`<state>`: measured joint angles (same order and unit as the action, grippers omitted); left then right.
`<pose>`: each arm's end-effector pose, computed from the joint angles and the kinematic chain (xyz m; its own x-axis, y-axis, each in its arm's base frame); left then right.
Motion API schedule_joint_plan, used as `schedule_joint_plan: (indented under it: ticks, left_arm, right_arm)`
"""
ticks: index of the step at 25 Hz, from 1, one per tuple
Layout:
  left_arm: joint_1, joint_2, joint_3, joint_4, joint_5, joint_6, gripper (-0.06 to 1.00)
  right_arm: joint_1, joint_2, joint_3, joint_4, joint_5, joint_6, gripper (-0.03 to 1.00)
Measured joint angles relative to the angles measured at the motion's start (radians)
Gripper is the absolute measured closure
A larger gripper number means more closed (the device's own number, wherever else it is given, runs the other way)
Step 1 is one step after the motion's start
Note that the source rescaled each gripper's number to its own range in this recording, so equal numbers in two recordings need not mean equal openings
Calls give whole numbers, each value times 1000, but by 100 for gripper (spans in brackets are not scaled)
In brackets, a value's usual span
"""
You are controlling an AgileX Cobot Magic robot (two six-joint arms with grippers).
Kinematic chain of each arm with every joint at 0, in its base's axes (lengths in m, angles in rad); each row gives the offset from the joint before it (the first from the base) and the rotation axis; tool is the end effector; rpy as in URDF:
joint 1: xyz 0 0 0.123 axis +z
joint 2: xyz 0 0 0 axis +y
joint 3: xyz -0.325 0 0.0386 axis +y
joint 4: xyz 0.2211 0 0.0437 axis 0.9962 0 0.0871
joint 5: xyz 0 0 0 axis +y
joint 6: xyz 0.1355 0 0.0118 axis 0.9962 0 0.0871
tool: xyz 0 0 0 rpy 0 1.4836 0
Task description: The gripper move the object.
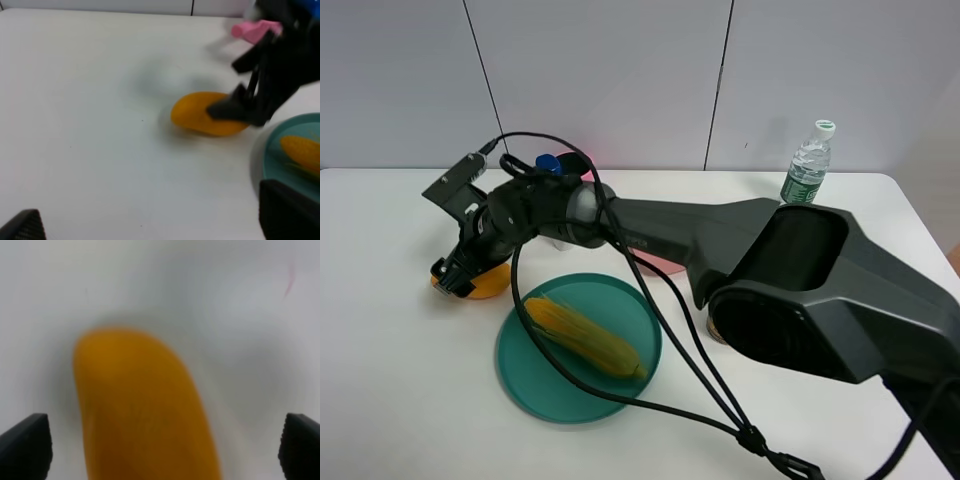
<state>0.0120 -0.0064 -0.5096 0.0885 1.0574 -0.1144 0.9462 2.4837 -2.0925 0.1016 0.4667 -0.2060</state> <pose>-0.0327 0.0101 0.2473 -0.4304 -0.0757 -0.8995 -0.1119 0.9933 -0.0301 0.3455 0.4899 0.1528 -0.3085 -0.6243 -0.7177 -0.8708 0.4890 -0.0511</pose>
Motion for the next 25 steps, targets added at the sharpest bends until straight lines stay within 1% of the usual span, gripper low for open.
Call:
schedule_joint_plan:
  ticks: [4, 8, 11, 14, 15, 17, 20, 23, 25]
  left_arm:
    - [0, 0, 0, 0, 0, 0, -6]
    - [0, 0, 0, 0, 0, 0, -6]
    - [0, 0, 0, 0, 0, 0, -6]
    - [0, 0, 0, 0, 0, 0, -6]
    - [0, 0, 0, 0, 0, 0, -6]
    - [0, 0, 0, 0, 0, 0, -6]
    - [0, 0, 0, 0, 0, 0, -6]
    - [0, 0, 0, 0, 0, 0, -6]
    - [0, 0, 0, 0, 0, 0, -6]
  right_arm:
    - [7, -154, 0, -3, 11, 2, 21]
    - [15, -341, 0, -4, 11, 46, 21]
    - [-10, -487, -1, -51, 27, 91, 21]
    - [-64, -605, -1, -190, 108, 178, 21]
    - [-82, -637, -1, -255, 140, 206, 21]
    - [-130, -707, -1, -384, 233, 260, 21]
    - [-206, -798, -1, -536, 383, 314, 21]
    - [-303, -884, -1, -638, 511, 331, 21]
    - [-386, -942, -1, -687, 574, 333, 21]
